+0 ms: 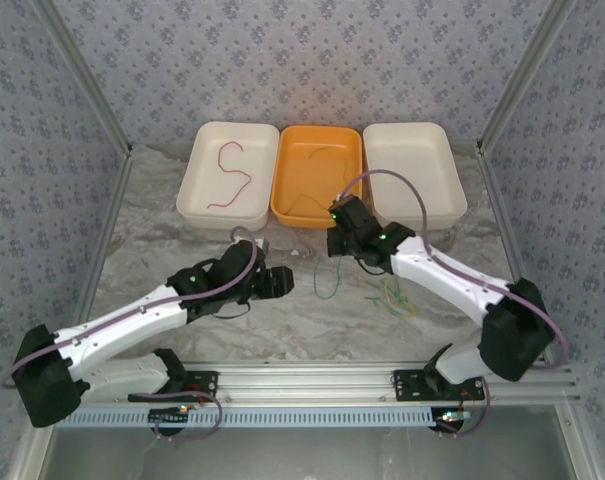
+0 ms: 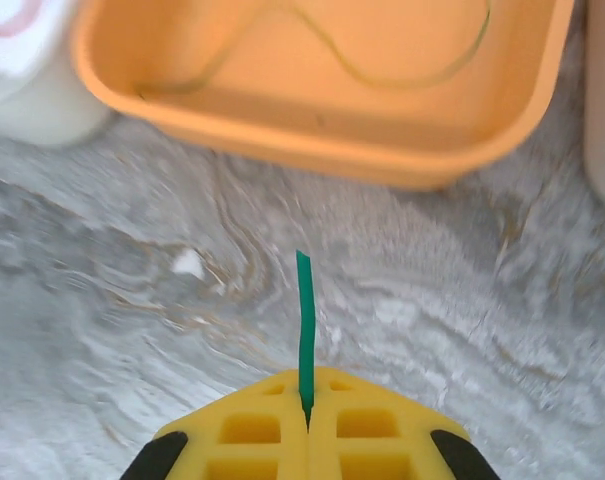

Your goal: Untangle the cables

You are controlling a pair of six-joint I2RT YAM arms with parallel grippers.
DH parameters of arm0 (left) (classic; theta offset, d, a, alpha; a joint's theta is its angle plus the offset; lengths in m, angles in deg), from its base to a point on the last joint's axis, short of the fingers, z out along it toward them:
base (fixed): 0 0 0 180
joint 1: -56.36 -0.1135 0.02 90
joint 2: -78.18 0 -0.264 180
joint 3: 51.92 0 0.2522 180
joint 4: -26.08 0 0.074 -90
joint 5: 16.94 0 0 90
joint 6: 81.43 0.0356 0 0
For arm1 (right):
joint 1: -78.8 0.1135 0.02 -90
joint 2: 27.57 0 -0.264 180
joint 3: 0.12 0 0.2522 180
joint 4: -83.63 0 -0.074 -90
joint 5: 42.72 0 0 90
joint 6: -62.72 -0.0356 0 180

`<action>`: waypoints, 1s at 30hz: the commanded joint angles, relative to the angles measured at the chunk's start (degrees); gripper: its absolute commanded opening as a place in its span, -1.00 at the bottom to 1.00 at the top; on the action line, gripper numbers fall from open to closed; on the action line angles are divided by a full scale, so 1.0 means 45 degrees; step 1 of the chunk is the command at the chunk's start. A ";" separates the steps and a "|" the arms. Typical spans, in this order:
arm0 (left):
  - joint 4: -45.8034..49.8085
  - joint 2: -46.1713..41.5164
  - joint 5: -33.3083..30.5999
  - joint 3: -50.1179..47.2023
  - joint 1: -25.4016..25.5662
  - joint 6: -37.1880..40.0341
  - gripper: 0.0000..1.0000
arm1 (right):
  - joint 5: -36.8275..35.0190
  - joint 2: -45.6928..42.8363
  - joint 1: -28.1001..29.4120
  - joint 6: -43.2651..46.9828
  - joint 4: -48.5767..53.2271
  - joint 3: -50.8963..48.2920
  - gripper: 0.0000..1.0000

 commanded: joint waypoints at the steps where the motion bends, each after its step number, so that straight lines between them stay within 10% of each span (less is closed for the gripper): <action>1: -0.0884 0.0559 0.0321 0.0681 0.0084 -0.0244 0.43 | 0.0115 -0.0851 -0.0015 0.1260 0.0276 -0.0012 -1.00; 20: -0.3244 0.3021 0.0600 0.1879 0.0724 -0.0994 0.22 | -0.0539 -0.2503 0.1461 0.1071 0.0596 -0.0360 -1.00; 30: -0.4625 0.3698 -0.0221 0.1416 0.0461 -0.1765 -0.63 | -0.0627 -0.3564 0.1537 0.0610 0.0317 -0.0881 -1.00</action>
